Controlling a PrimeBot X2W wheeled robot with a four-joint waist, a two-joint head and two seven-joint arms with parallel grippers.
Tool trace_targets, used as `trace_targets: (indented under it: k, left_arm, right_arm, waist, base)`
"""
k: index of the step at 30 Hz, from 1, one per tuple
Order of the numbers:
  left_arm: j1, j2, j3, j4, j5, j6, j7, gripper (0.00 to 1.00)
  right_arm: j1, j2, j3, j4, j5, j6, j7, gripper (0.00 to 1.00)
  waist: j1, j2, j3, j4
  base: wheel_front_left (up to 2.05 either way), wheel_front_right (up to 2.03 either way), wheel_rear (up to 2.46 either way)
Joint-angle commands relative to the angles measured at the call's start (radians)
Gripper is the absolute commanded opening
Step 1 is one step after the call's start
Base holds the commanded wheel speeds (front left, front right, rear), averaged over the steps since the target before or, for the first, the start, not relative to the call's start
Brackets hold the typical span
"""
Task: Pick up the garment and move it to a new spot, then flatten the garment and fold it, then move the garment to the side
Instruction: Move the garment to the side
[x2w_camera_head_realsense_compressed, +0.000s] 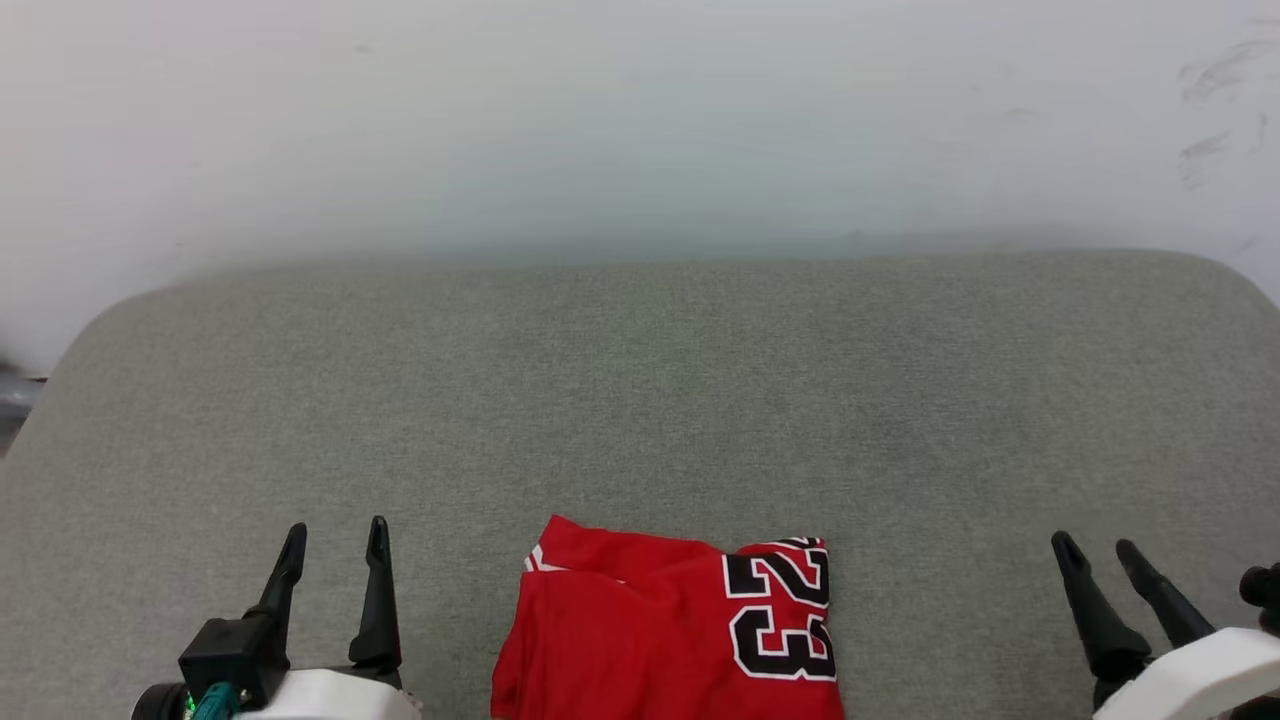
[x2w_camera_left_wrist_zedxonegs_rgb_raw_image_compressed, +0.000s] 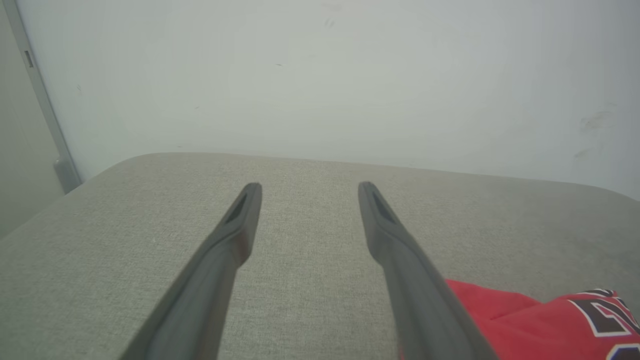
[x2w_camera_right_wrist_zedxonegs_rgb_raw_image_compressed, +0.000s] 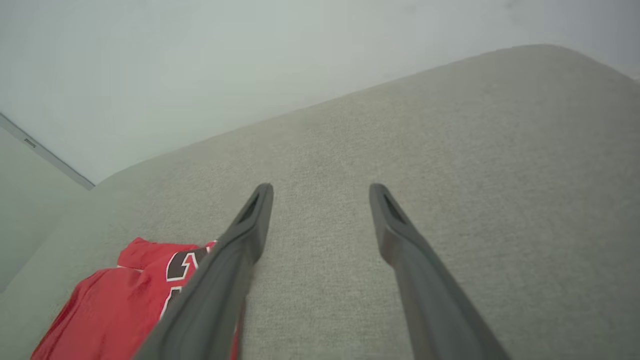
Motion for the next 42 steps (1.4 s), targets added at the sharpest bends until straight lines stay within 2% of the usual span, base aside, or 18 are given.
trace_targets:
  k: [1, 5, 9, 13, 20, 29, 30, 31, 32, 38, 42]
  left_arm:
    - [-0.015, -0.003, 0.002, -0.006, 0.009, -0.003, -0.005, 1.0]
    - [-0.034, -0.012, -0.001, -0.02, 0.013, -0.01, -0.005, 1.0]
    - [-0.064, -0.02, -0.003, -0.038, 0.016, -0.019, -0.005, 1.0]
    - [-0.107, -0.027, -0.007, -0.047, 0.023, -0.029, -0.005, 1.0]
    - [-0.157, -0.035, -0.006, -0.046, 0.027, -0.039, -0.005, 1.0]
    - [-0.187, -0.042, -0.006, -0.045, 0.032, -0.049, -0.005, 1.0]
    - [-0.192, -0.043, -0.007, -0.045, 0.031, -0.05, -0.005, 1.0]
    - [-0.194, -0.043, -0.007, -0.044, 0.03, -0.051, -0.005, 1.0]
    - [-0.195, -0.043, -0.008, -0.044, 0.029, -0.051, -0.005, 1.0]
    - [-0.17, -0.045, 0.0, -0.03, 0.029, -0.046, -0.005, 1.0]
    - [-0.149, -0.045, 0.011, -0.028, 0.036, -0.048, -0.005, 1.0]
  right_arm:
    - [-0.014, -0.023, -0.008, 0.009, 0.014, 0.0, 0.028, 1.0]
    - [-0.024, -0.046, -0.031, 0.058, 0.167, -0.001, 0.188, 1.0]
    - [-0.035, -0.068, 0.008, 0.079, 0.245, 0.0, 0.336, 1.0]
    - [-0.051, -0.067, 0.066, 0.099, 0.304, 0.0, 0.425, 1.0]
    - [-0.097, -0.059, 0.18, 0.152, 0.383, 0.0, 0.478, 1.0]
    - [-0.16, -0.068, 0.278, 0.267, 0.406, -0.001, 0.473, 1.0]
    - [-0.166, -0.069, 0.287, 0.279, 0.407, -0.001, 0.476, 0.49]
    - [-0.171, -0.069, 0.295, 0.288, 0.41, -0.001, 0.475, 0.18]
    - [-0.175, -0.07, 0.301, 0.295, 0.412, -0.001, 0.474, 0.0]
    - [-0.2, -0.095, 0.33, 0.306, 0.405, -0.001, 0.446, 0.0]
    - [-0.215, -0.127, 0.345, 0.305, 0.361, -0.001, 0.405, 0.0]
  waist:
    - [0.0, 0.0, 0.015, 0.014]
    - [0.0, 0.0, 0.051, 0.041]
    - [0.0, 0.0, 0.104, 0.069]
    - [0.0, 0.0, 0.161, 0.099]
    - [0.0, 0.0, 0.223, 0.133]
    - [0.0, 0.0, 0.259, 0.155]
    - [0.0, 0.0, 0.261, 0.157]
    - [0.0, 0.0, 0.262, 0.159]
    - [0.0, 0.0, 0.263, 0.16]
    - [0.0, 0.0, 0.23, 0.153]
    - [0.0, 0.0, 0.191, 0.121]
  base:
    - [0.0, 0.0, 0.0]
    - [0.0, 0.0, 0.0]
    - [0.0, 0.0, 0.0]
    - [0.0, 0.0, 0.0]
    - [0.0, 0.0, 0.0]
    - [0.0, 0.0, 0.0]
    - [0.0, 0.0, 0.0]
    - [0.0, 0.0, 0.0]
    - [0.0, 0.0, 0.0]
    - [0.0, 0.0, 0.0]
    - [0.0, 0.0, 0.0]
